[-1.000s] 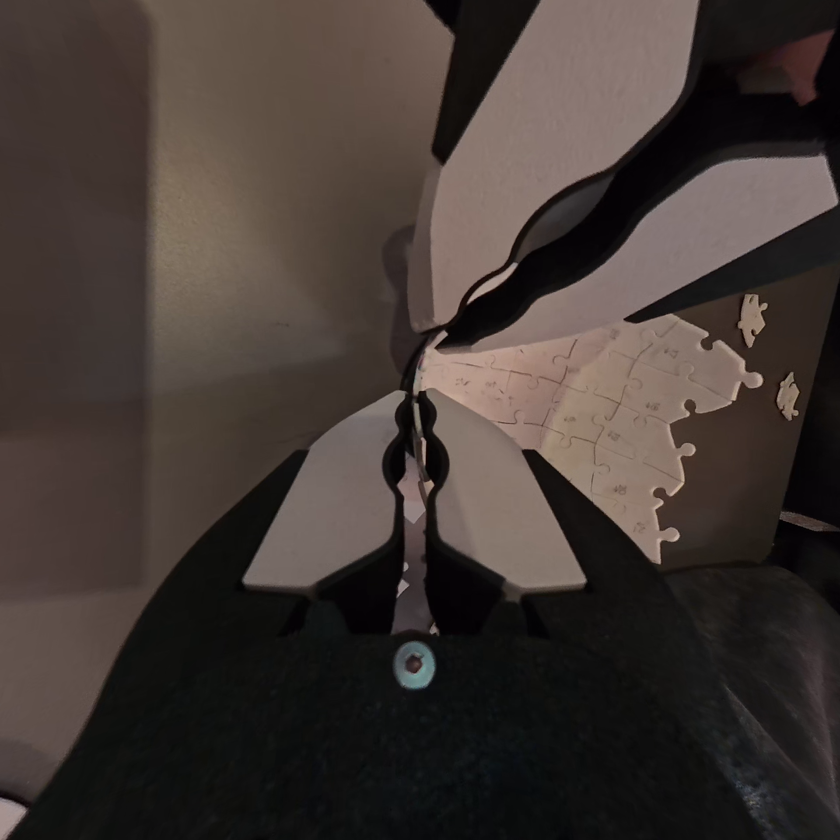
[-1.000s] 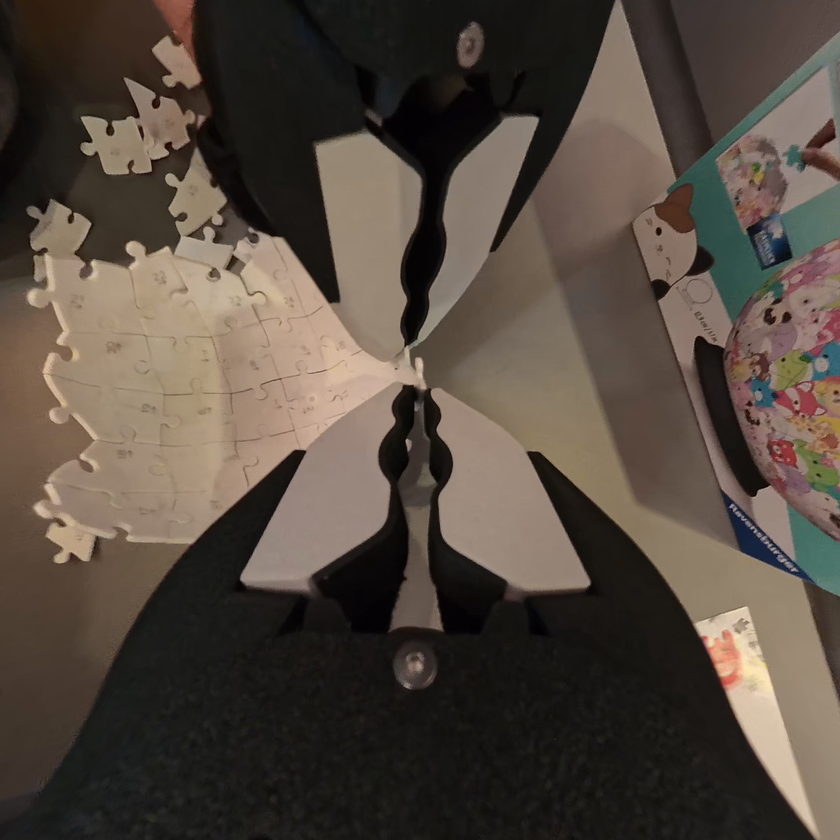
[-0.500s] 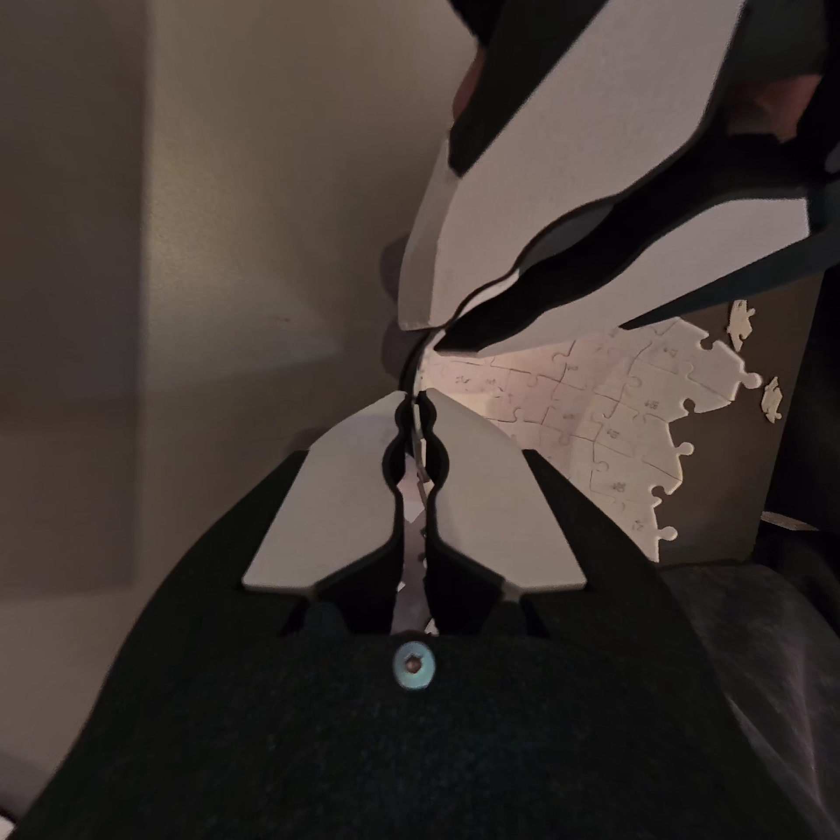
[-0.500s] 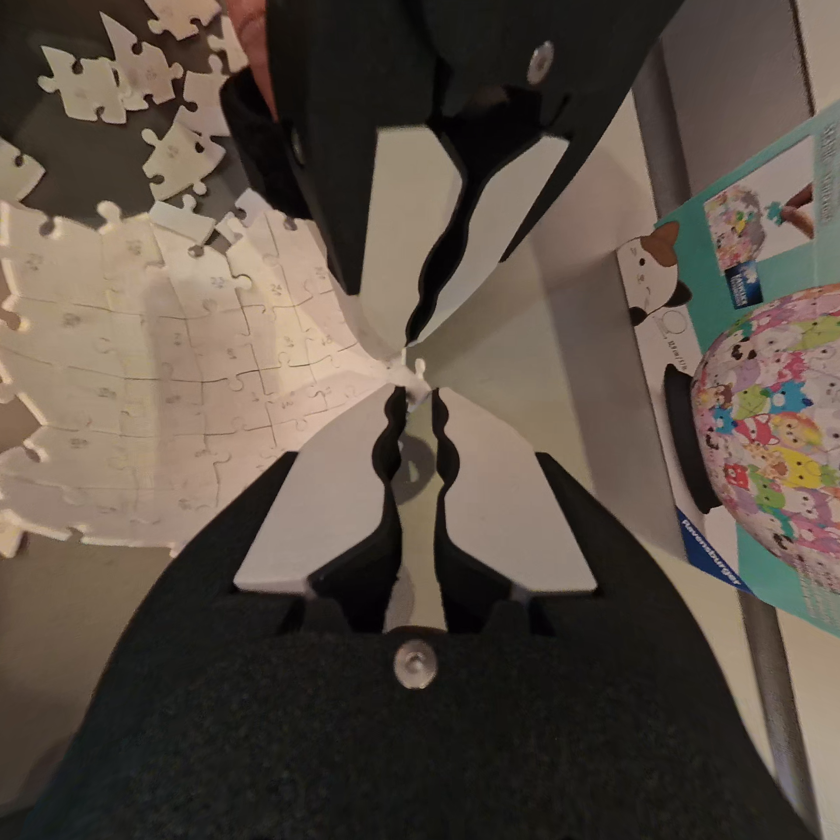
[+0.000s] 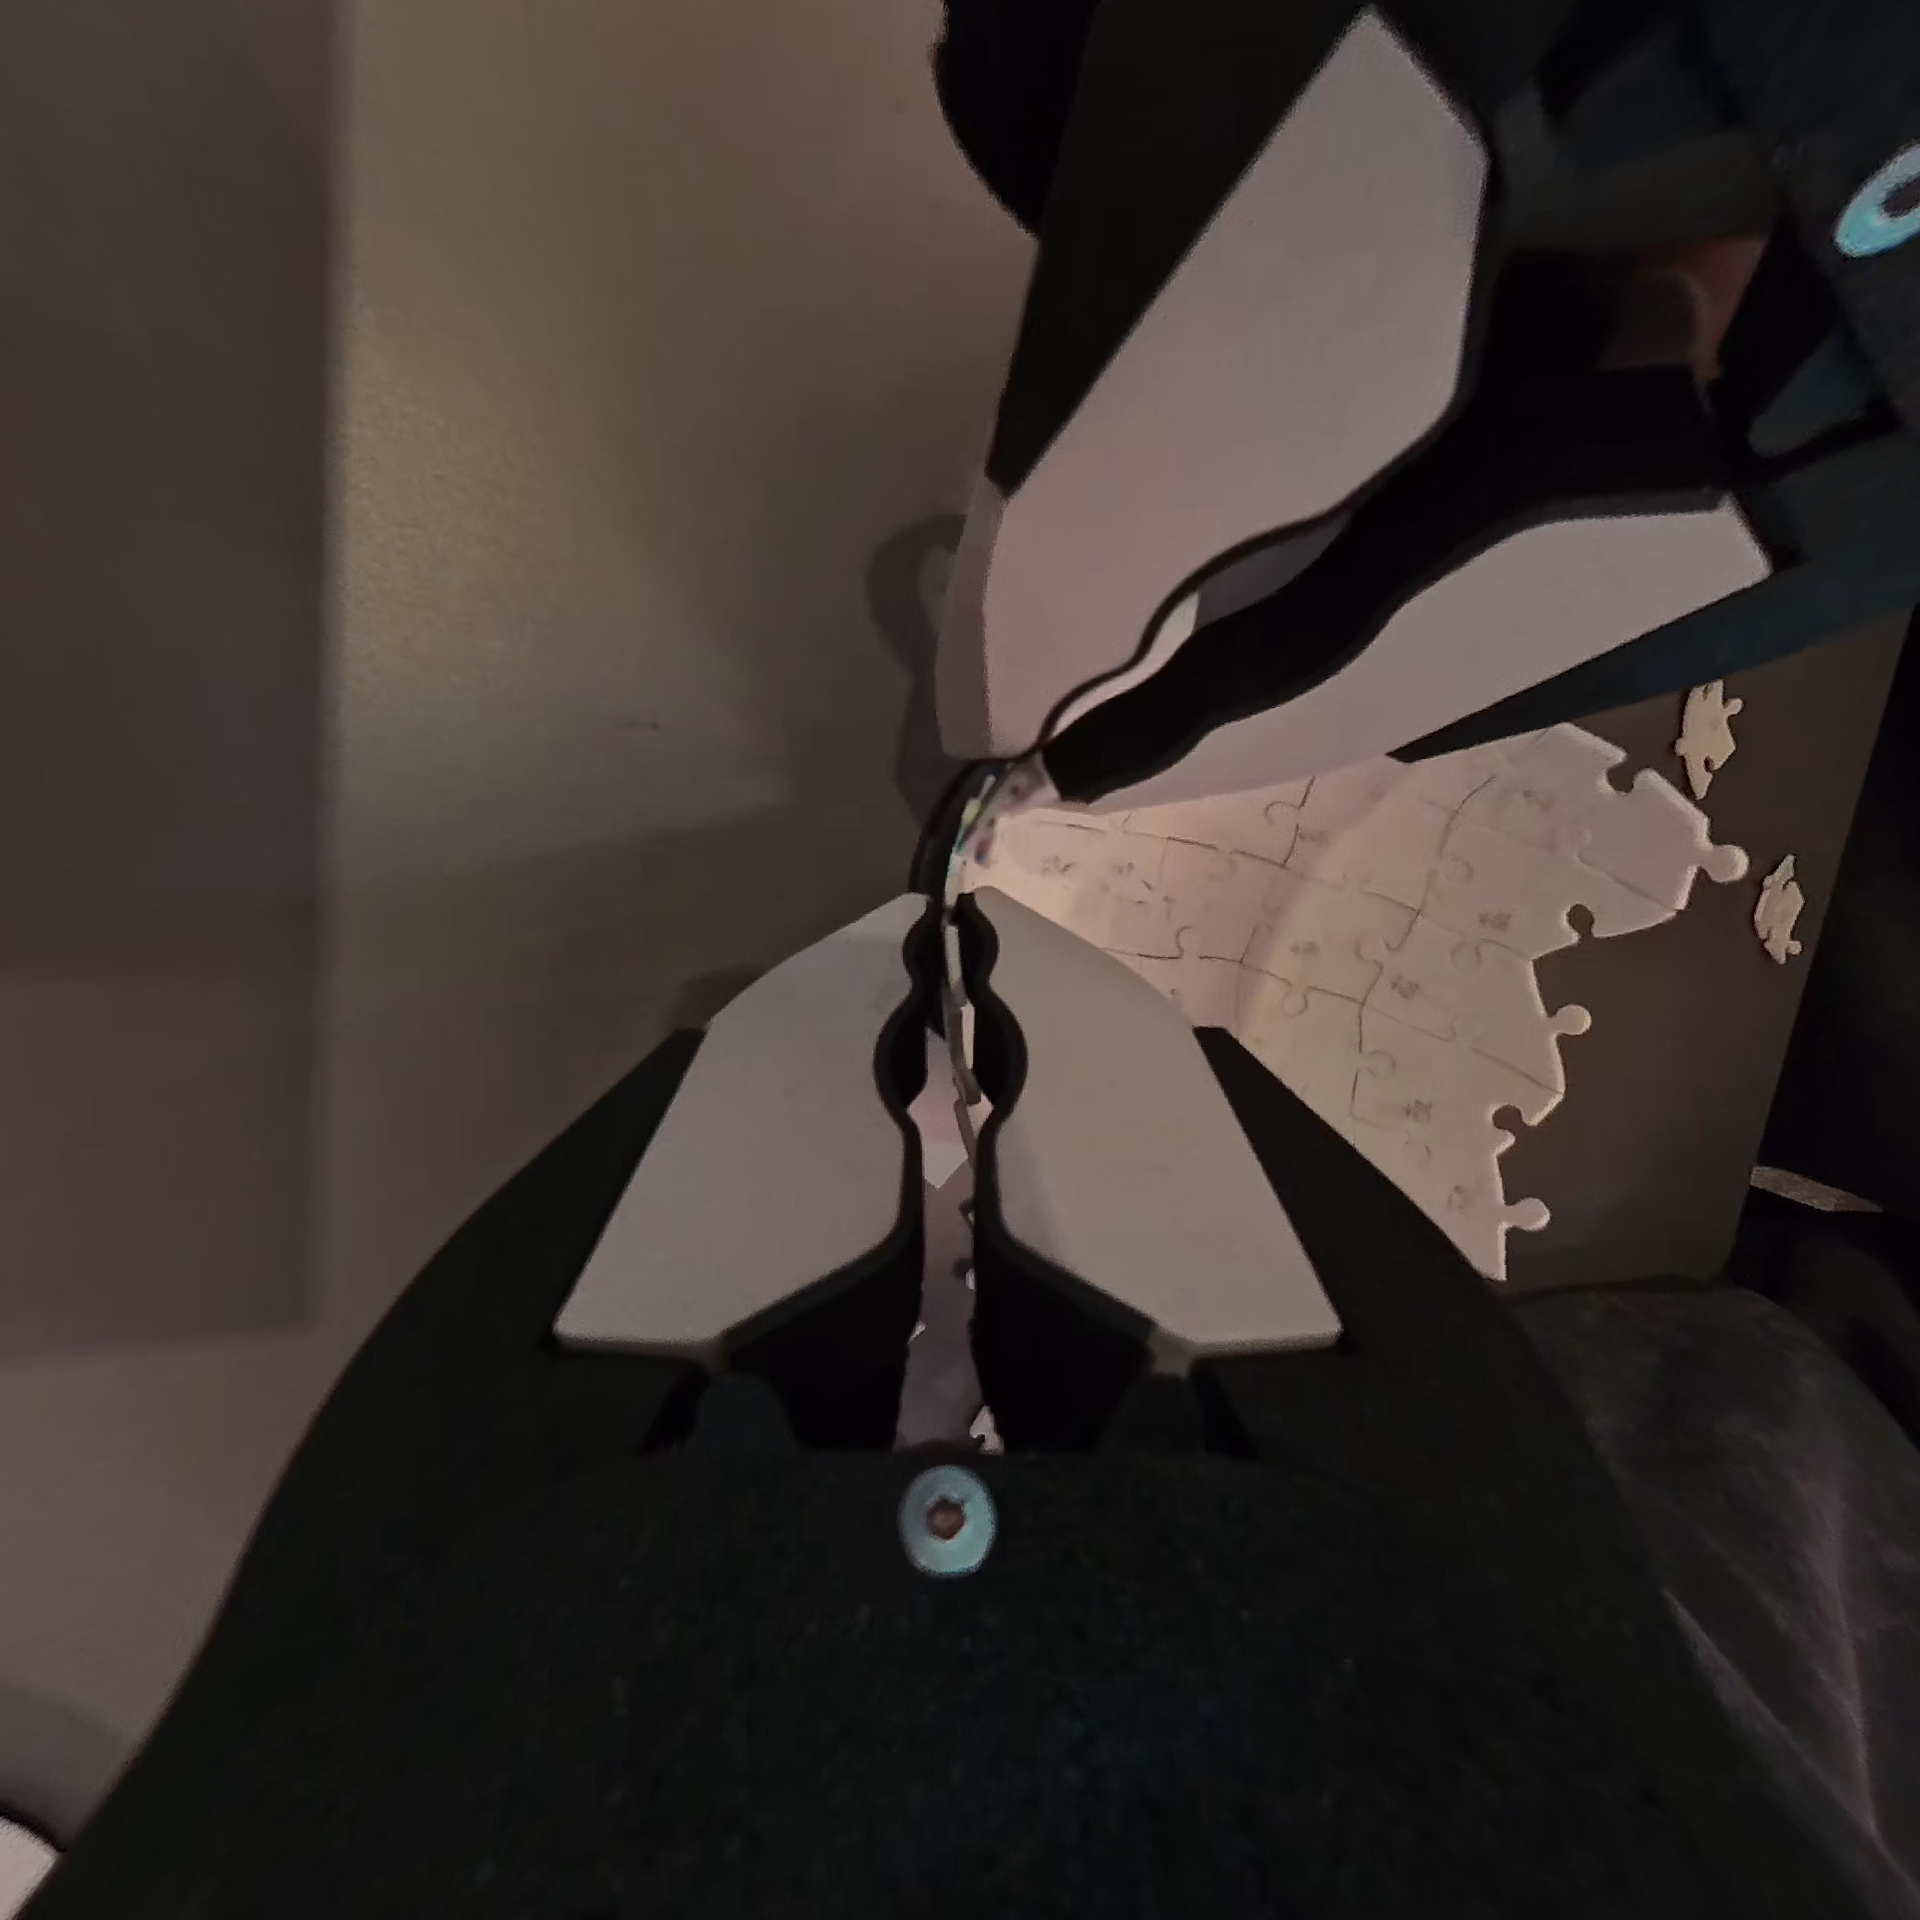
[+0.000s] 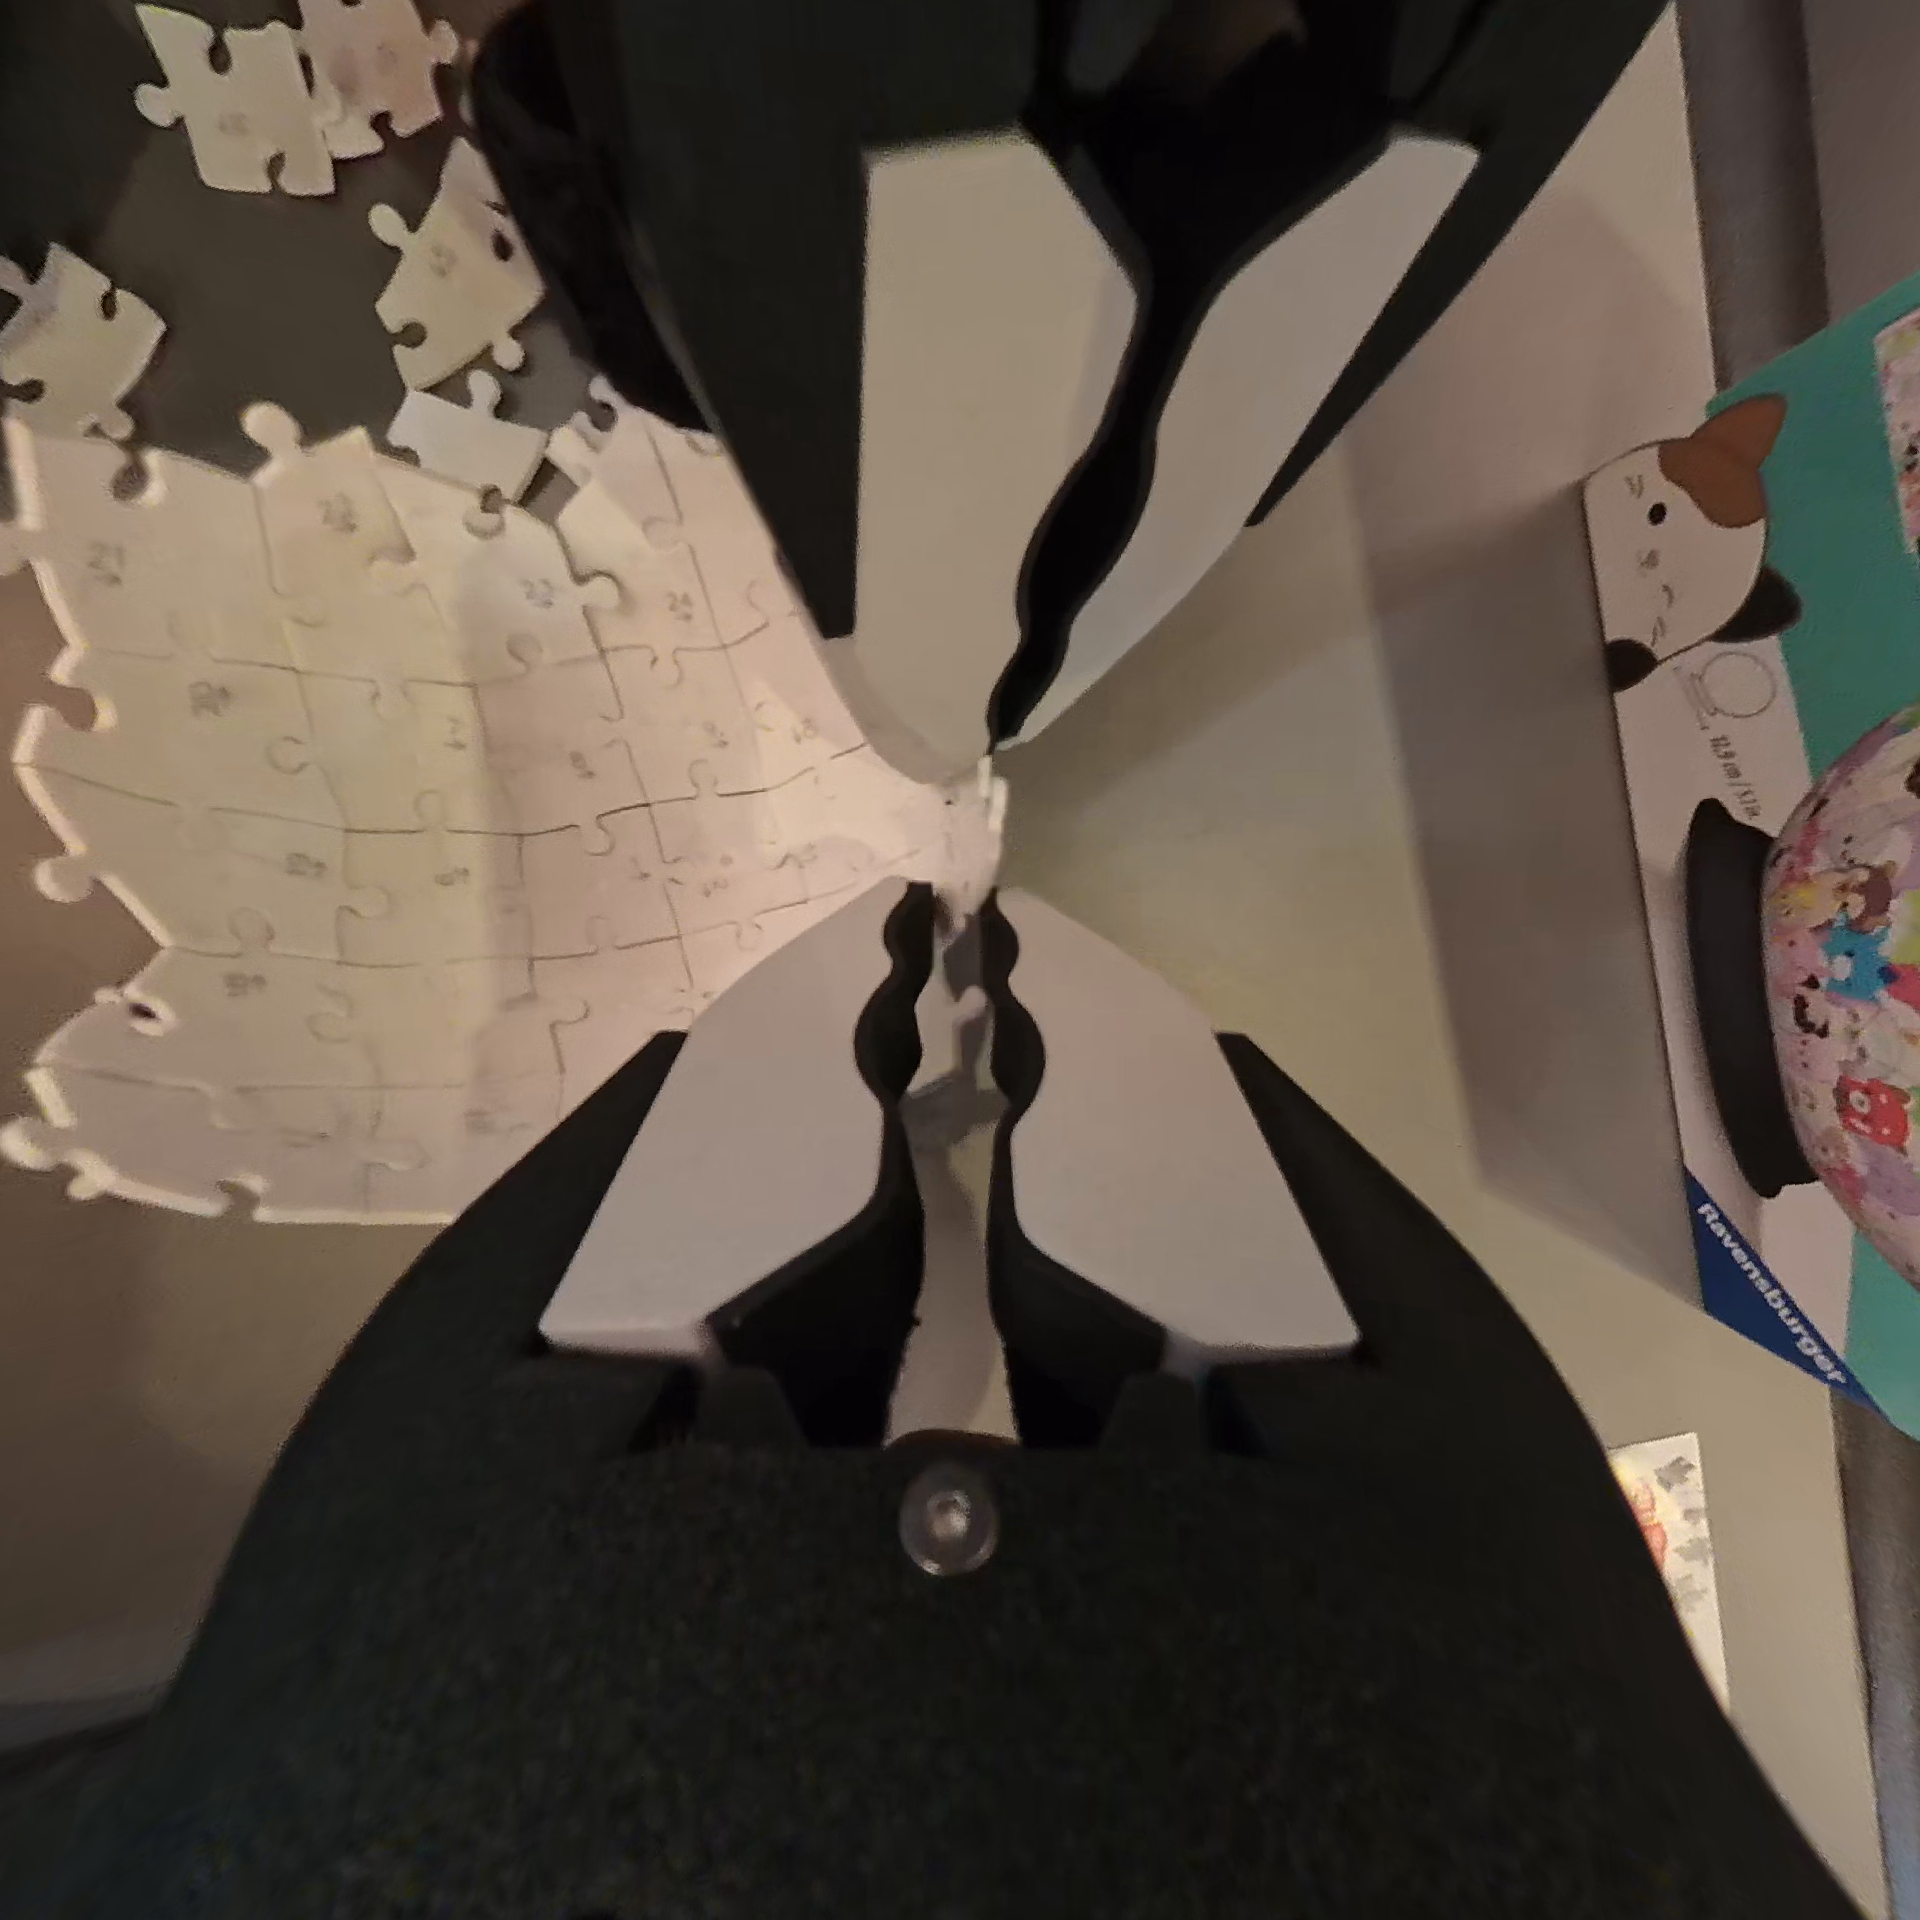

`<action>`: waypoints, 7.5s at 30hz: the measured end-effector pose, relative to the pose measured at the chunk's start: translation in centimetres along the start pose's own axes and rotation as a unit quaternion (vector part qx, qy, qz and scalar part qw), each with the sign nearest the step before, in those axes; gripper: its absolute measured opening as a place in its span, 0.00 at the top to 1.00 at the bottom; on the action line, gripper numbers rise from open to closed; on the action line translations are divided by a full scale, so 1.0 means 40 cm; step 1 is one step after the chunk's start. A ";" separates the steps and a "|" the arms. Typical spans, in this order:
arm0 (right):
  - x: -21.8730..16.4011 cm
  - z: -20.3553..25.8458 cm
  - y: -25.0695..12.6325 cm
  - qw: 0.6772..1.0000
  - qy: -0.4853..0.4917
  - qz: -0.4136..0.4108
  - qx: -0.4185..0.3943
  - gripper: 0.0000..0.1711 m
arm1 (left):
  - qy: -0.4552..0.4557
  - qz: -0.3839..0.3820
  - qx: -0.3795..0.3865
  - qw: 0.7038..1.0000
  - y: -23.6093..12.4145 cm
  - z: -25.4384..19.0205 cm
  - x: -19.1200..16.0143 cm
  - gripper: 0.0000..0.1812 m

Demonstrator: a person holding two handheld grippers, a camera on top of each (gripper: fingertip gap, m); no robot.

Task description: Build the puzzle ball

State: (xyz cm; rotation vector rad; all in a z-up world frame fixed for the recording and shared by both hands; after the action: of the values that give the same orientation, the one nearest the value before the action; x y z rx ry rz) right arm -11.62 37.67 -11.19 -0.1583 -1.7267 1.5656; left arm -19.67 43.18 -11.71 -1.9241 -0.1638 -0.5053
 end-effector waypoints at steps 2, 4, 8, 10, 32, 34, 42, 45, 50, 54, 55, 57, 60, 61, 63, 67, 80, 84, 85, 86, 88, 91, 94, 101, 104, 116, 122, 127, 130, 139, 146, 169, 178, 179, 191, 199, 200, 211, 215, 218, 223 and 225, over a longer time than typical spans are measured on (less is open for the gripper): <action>0.003 0.003 -0.003 1.000 -0.011 -0.001 -0.006 0.96 | 0.002 -0.002 0.003 1.000 -0.002 -0.001 0.001 0.99; 0.004 0.006 -0.005 1.000 -0.021 -0.003 -0.007 0.98 | 0.003 -0.002 0.003 1.000 -0.001 -0.001 0.000 0.99; 0.009 0.005 -0.009 0.999 -0.036 -0.003 -0.011 0.98 | 0.003 0.001 0.000 1.000 0.003 -0.001 0.000 0.99; 0.007 0.005 -0.004 0.999 -0.045 0.010 -0.016 0.99 | 0.005 0.001 0.001 1.000 0.004 -0.001 0.001 0.99; 0.010 -0.037 -0.035 0.989 0.107 -0.019 0.097 0.99 | 0.007 0.001 0.006 1.000 -0.001 -0.002 0.005 0.99; 0.004 -0.039 -0.035 0.989 0.117 -0.007 0.093 0.98 | 0.006 -0.001 0.007 1.000 -0.002 -0.002 0.006 0.99; 0.001 -0.037 -0.030 0.987 0.123 0.000 0.100 0.99 | 0.007 -0.013 0.002 1.000 -0.003 0.002 0.004 0.99; 0.000 -0.038 -0.024 0.989 0.119 0.007 0.092 0.99 | 0.005 -0.018 -0.004 1.000 -0.001 0.004 0.002 0.99; -0.001 -0.038 -0.023 0.988 0.125 0.014 0.093 0.99 | 0.012 -0.033 -0.009 0.999 -0.001 0.006 0.004 0.99; -0.005 -0.044 -0.019 0.982 0.151 0.027 0.105 0.98 | 0.022 -0.049 -0.007 0.999 -0.002 0.008 0.005 0.99; -0.006 -0.046 -0.018 0.981 0.155 0.028 0.109 0.98 | 0.022 -0.051 -0.008 0.998 -0.002 0.008 0.005 0.99; -0.007 -0.049 -0.019 0.980 0.163 0.027 0.114 0.98 | 0.022 -0.053 -0.007 0.998 -0.002 0.009 0.005 0.99; -0.007 -0.052 -0.023 0.979 0.166 0.029 0.114 0.99 | 0.023 -0.049 0.000 0.999 -0.003 0.006 0.009 0.99; -0.006 -0.053 -0.025 0.979 0.167 0.030 0.113 0.99 | 0.023 -0.050 0.001 0.998 -0.005 0.006 0.011 0.99; -0.004 -0.055 -0.030 0.979 0.166 0.028 0.111 0.99 | 0.027 -0.057 0.005 0.998 -0.010 0.005 0.012 0.98; -0.005 -0.057 -0.029 0.979 0.168 0.029 0.110 0.99 | 0.020 -0.082 -0.009 0.996 -0.022 0.006 0.010 0.95; -0.010 -0.071 -0.031 0.978 0.175 0.024 0.111 0.99 | 0.006 -0.030 0.005 1.000 -0.029 0.008 -0.024 0.98; -0.008 -0.067 -0.039 0.980 0.168 0.026 0.107 0.99 | -0.013 -0.018 0.002 1.000 -0.028 0.009 -0.027 0.98; -0.007 -0.064 -0.042 0.981 0.164 0.028 0.103 0.99 | -0.018 -0.014 0.000 1.000 -0.027 0.008 -0.027 0.99; -0.006 -0.061 -0.045 0.982 0.158 0.030 0.095 0.99 | -0.023 -0.012 -0.001 1.000 -0.026 0.007 -0.025 0.99; -0.004 -0.055 -0.044 0.984 0.153 0.037 0.081 0.99 | -0.025 -0.009 0.005 1.000 -0.027 0.007 -0.021 0.99; -0.004 -0.045 -0.033 0.985 0.146 0.045 0.082 0.99 | -0.020 -0.007 0.009 1.000 -0.027 0.003 -0.017 0.99; 0.007 -0.050 -0.042 0.987 0.145 0.022 0.066 0.99 | -0.021 -0.004 0.009 1.000 -0.026 0.003 -0.018 0.99; 0.004 -0.049 -0.048 0.989 0.134 0.026 0.063 0.98 | -0.021 -0.003 0.008 1.000 -0.025 0.003 -0.017 0.99; 0.001 -0.050 -0.040 0.988 0.135 0.032 0.064 0.98 | -0.020 -0.003 0.010 1.000 -0.025 0.003 -0.016 0.99; -0.004 -0.051 -0.028 0.984 0.161 0.046 0.063 0.99 | -0.016 0.001 0.018 1.000 -0.025 0.000 -0.012 0.99; -0.002 -0.052 -0.035 0.985 0.160 0.043 0.055 0.99 | -0.014 0.001 0.020 1.000 -0.027 -0.002 -0.013 0.98; -0.004 -0.053 -0.031 0.983 0.167 0.045 0.059 0.98 | -0.011 0.004 0.018 1.000 -0.025 -0.003 -0.013 0.98; -0.006 -0.055 -0.030 0.981 0.176 0.046 0.062 0.98 | -0.010 0.003 0.018 1.000 -0.024 -0.002 -0.012 0.98; -0.009 -0.062 -0.040 0.982 0.176 0.044 0.059 0.98 | -0.019 -0.012 0.004 1.000 -0.023 0.008 -0.019 0.98; -0.003 -0.061 -0.047 0.984 0.168 0.034 0.050 0.99 | -0.019 -0.010 0.008 1.000 -0.024 0.008 -0.018 0.99; -0.001 -0.053 -0.026 0.992 0.117 0.048 0.027 0.98 | -0.018 -0.010 0.010 1.000 -0.022 0.008 -0.015 0.98; 0.001 -0.061 -0.022 0.995 0.079 0.049 0.025 0.96 | -0.018 -0.009 0.010 1.000 -0.022 0.008 -0.015 0.98; 0.001 -0.061 -0.023 0.996 0.075 0.050 0.027 0.96 | -0.018 -0.009 0.010 1.000 -0.022 0.008 -0.015 0.98; 0.012 -0.063 -0.014 0.997 0.038 0.049 0.038 0.96 | -0.020 -0.015 0.005 1.000 -0.022 0.013 -0.020 0.98; 0.005 -0.071 -0.017 0.995 0.062 0.041 0.067 0.98 | -0.025 -0.020 0.006 0.999 -0.023 0.016 -0.019 0.98; 0.006 -0.071 -0.018 0.995 0.063 0.041 0.065 0.98 | -0.025 -0.021 0.006 0.999 -0.023 0.017 -0.019 0.98; -0.001 -0.094 -0.016 0.988 0.129 0.043 0.079 0.94 | -0.021 -0.023 0.008 0.999 -0.020 0.016 -0.014 0.98; -0.003 -0.108 -0.013 0.988 0.133 0.037 0.068 0.87 | -0.020 -0.022 0.009 1.000 -0.019 0.017 -0.014 0.98; 0.000 -0.107 -0.012 0.989 0.127 0.030 0.069 0.90 | -0.022 -0.024 0.012 0.999 -0.022 0.018 -0.015 0.98; 0.000 -0.106 -0.014 0.986 0.137 0.018 0.095 0.98 | -0.031 -0.026 0.013 0.999 -0.024 0.023 -0.018 0.98; -0.002 -0.106 -0.014 0.985 0.139 0.017 0.096 0.98 | -0.033 -0.028 0.011 0.999 -0.024 0.024 -0.018 0.98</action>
State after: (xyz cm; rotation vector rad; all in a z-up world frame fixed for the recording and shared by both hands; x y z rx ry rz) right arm -8.74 40.85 -11.00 -0.2957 -1.3563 1.6400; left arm -20.39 44.54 -11.50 -1.9189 -0.2657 -0.4766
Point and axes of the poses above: each gripper's, where its closed fingertips meet, y out along the fingers, x out of its top, z = x × y across the jaws, the point moved 8 cm from there along -y, back along the fingers, and after that the axes turned 11 degrees about y, right-handed, at the moved point
